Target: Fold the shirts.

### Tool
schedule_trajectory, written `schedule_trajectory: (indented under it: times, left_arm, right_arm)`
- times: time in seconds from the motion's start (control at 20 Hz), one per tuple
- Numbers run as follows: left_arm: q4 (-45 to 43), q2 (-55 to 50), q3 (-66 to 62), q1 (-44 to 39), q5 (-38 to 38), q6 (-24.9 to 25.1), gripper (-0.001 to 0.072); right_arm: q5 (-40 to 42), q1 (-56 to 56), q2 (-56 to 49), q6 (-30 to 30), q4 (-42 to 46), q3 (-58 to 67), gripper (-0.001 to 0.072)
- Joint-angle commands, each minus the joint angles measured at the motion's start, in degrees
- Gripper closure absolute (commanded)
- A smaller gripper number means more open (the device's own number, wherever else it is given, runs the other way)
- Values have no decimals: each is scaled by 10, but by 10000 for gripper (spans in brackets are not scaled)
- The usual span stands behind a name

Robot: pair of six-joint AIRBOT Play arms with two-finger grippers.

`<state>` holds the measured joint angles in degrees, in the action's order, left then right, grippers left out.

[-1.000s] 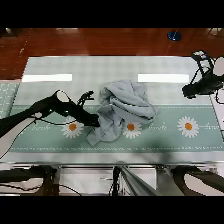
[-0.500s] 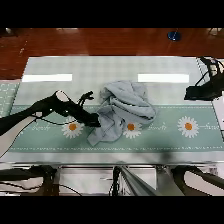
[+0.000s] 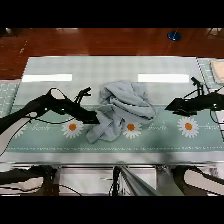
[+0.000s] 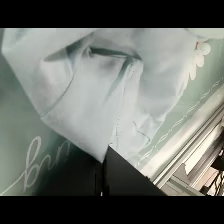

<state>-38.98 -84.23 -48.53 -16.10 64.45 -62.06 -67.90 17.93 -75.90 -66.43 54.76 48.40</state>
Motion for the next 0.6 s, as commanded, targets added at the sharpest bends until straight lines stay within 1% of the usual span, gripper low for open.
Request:
schedule_trajectory:
  times: [0.0,0.15,0.25,0.3,0.35,0.4,0.45,0.5,0.55]
  left_arm:
    - [0,5,-15,1,13,0,683]
    - [0,6,-38,1,23,0,683]
    - [0,6,-57,1,28,0,683]
    - [0,6,-68,1,31,0,683]
    - [0,6,-77,1,32,0,683]
    - [0,6,-88,1,33,0,683]
    - [0,6,-98,1,33,1,683]
    - [0,7,-109,1,35,1,683]
    - [0,8,-122,3,38,1,683]
  right_arm:
    - [66,-43,-22,23,-53,-33,131]
    - [111,-76,-40,8,-70,-33,144]
    - [126,-94,-60,-13,-70,-33,202]
    - [132,-105,-72,-17,-77,-33,255]
    - [139,-114,-83,-17,-89,-33,338]
    - [149,-123,-91,-17,-104,-33,454]
    - [158,-129,-94,-16,-115,-33,592]
    - [163,-132,-92,-14,-123,-32,685]
    - [158,-129,-83,-7,-127,-30,686]
